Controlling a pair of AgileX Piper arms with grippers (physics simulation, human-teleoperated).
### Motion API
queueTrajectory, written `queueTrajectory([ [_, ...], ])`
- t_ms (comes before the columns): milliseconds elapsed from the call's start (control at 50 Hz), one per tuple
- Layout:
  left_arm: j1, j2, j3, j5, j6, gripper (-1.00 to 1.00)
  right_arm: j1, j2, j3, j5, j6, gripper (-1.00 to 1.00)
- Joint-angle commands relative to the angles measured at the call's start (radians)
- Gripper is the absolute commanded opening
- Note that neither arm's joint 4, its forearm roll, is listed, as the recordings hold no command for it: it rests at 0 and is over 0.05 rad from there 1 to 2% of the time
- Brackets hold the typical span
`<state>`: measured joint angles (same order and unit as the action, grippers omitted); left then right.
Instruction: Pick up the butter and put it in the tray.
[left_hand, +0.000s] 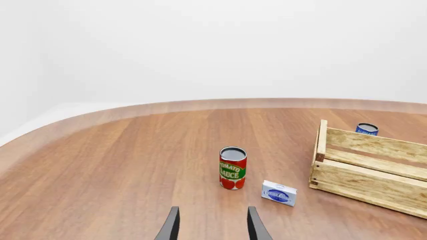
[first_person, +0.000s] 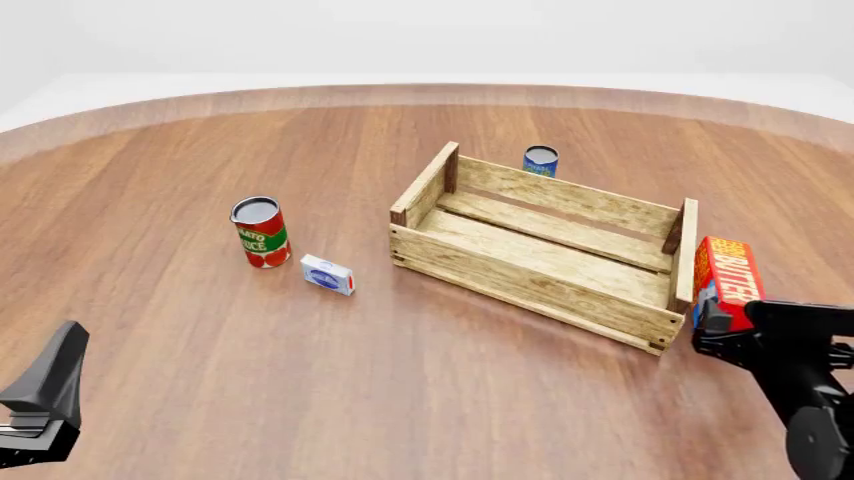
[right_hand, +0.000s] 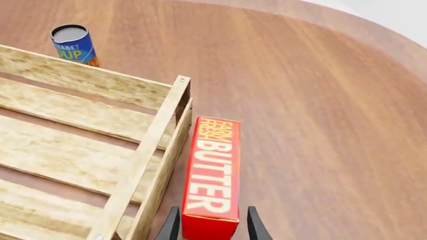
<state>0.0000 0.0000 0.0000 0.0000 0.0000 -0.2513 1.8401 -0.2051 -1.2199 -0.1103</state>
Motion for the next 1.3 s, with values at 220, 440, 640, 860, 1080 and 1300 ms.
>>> queueTrajectory([
  [220,0.000,0.000,0.000,0.000,0.000,1.00,-0.001,0.038,-0.031,0.000,0.003,1.00],
  [440,0.000,0.000,0.000,0.000,0.000,1.00,0.000,0.069,-0.059,0.000,0.007,1.00],
  [640,0.000,0.000,0.000,0.000,0.000,1.00,0.002,0.099,-0.078,0.000,0.009,1.00],
  [860,0.000,0.000,0.000,0.000,0.000,1.00,0.004,0.085,-0.072,0.000,0.014,-1.00],
  [1080,0.000,0.000,0.000,0.000,0.000,1.00,0.011,0.059,-0.059,0.000,0.020,-1.00],
  [1300,0.000,0.000,0.000,0.000,0.000,1.00,0.002,-0.040,-0.018,0.003,0.033,-1.00],
])
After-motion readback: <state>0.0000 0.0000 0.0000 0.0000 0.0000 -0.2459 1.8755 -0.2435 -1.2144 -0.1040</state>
